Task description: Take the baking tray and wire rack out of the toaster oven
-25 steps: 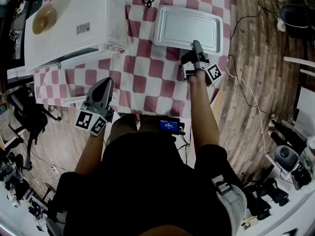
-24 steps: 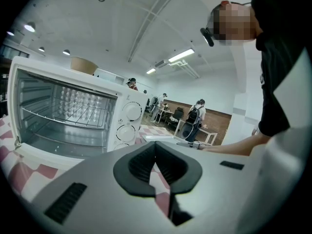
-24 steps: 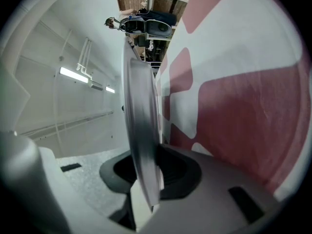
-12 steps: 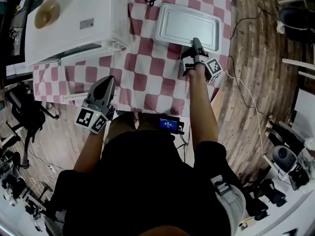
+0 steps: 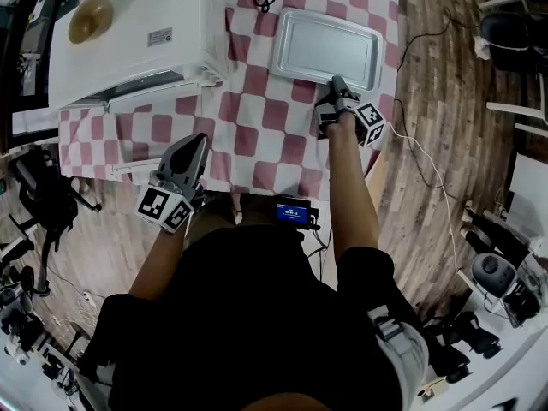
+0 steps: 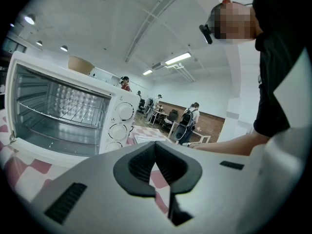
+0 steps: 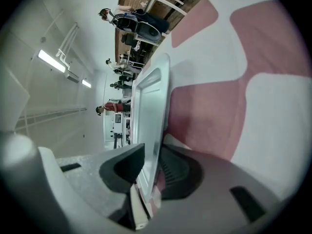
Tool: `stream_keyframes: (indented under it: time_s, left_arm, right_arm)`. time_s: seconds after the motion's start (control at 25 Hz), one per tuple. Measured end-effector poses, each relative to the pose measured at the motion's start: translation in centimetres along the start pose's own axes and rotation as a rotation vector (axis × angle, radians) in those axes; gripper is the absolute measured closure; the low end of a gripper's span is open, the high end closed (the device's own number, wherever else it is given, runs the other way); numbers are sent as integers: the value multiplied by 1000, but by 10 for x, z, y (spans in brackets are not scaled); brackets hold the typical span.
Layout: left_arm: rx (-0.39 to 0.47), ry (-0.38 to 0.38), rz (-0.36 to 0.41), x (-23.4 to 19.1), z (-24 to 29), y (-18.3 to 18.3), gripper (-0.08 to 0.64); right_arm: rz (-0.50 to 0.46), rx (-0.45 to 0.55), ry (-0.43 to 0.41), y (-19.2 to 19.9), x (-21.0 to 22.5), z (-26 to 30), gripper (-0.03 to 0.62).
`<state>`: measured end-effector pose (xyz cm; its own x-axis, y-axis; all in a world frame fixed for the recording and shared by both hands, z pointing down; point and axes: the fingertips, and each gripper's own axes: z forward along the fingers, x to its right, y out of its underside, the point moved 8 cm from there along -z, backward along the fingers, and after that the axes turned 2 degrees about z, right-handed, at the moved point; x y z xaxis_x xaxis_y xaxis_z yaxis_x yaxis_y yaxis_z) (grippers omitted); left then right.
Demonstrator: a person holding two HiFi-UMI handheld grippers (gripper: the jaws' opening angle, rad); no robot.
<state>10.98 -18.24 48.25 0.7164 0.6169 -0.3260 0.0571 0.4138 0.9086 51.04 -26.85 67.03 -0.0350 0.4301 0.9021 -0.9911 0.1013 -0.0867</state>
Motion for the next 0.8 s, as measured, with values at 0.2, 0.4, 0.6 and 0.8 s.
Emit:
stream_keyframes:
  time_s: [0.2, 0.4, 0.6, 0.8]
  left_arm:
    - [9, 19, -4, -3, -8, -1, 569]
    - [28, 37, -1, -7, -22, -4, 569]
    - [69, 77, 21, -11, -44, -10, 569]
    - [136, 115, 37, -22, -73, -23, 569]
  right_arm:
    - [9, 22, -13, 8, 7, -19, 509]
    - [-22, 32, -65, 26, 6, -51, 509]
    - [-245, 60, -145, 51, -20, -105, 509]
    - [-561, 65, -277, 103, -72, -163, 509]
